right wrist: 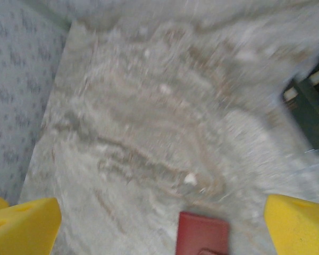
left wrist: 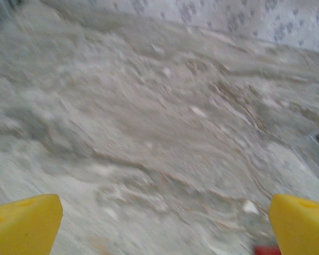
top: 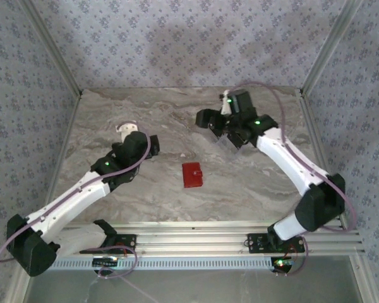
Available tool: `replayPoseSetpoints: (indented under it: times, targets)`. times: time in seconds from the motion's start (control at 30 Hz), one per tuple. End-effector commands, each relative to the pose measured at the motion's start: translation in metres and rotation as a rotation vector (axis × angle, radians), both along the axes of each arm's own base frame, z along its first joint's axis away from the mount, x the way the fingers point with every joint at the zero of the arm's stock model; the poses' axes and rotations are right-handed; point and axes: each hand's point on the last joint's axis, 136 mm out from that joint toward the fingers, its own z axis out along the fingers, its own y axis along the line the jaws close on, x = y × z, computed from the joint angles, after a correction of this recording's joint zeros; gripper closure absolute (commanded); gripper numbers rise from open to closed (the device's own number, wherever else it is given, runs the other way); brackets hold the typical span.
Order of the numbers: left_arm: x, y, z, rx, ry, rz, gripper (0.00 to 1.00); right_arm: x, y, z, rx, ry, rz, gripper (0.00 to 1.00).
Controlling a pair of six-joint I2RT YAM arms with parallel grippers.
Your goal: Put the credit cards into the card holder
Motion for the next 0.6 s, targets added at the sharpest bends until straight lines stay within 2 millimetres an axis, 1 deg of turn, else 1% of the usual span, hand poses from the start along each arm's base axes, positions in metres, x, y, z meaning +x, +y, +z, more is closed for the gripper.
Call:
replayPoseSetpoints:
  times: [0.0,0.07,0.13,0.17,0.2,0.3,0.33,0.37,0.43,0.47,0.57]
  targets:
    - [0.010,0.023,0.050,0.148,-0.197,0.008,0.00,0.006,-0.059,-0.002,-0.101,-0.034,-0.158,0.00]
    - [0.016,0.032,0.063,0.203,-0.265,0.001,0.00,0.014,-0.097,0.000,-0.123,-0.060,-0.267,0.00]
    - [0.025,0.046,0.064,0.252,-0.275,-0.002,0.00,0.020,-0.134,-0.001,-0.150,-0.103,-0.376,0.00]
    - [0.029,0.054,0.061,0.269,-0.265,0.010,0.00,0.021,-0.151,-0.003,-0.162,-0.130,-0.431,0.00]
    - [0.033,0.066,0.057,0.278,-0.250,0.046,0.00,0.023,-0.169,-0.004,-0.175,-0.167,-0.501,0.00]
    - [0.038,0.099,0.037,0.284,-0.207,0.112,0.00,0.020,-0.214,-0.007,-0.199,-0.252,-0.659,0.00]
    - [0.039,0.108,0.030,0.282,-0.206,0.126,0.00,0.016,-0.231,-0.012,-0.216,-0.262,-0.718,0.00]
    - [0.039,0.117,0.021,0.279,-0.207,0.141,0.00,0.012,-0.241,-0.018,-0.221,-0.261,-0.745,0.00]
    - [0.039,0.128,0.005,0.272,-0.210,0.154,0.00,0.009,-0.261,-0.028,-0.262,-0.265,-0.782,0.00]
    - [0.039,0.133,-0.007,0.270,-0.200,0.162,0.00,0.007,-0.269,-0.036,-0.295,-0.257,-0.787,0.00]
    - [0.041,0.141,-0.041,0.263,-0.178,0.179,0.00,0.004,-0.284,-0.059,-0.413,-0.247,-0.759,0.00]
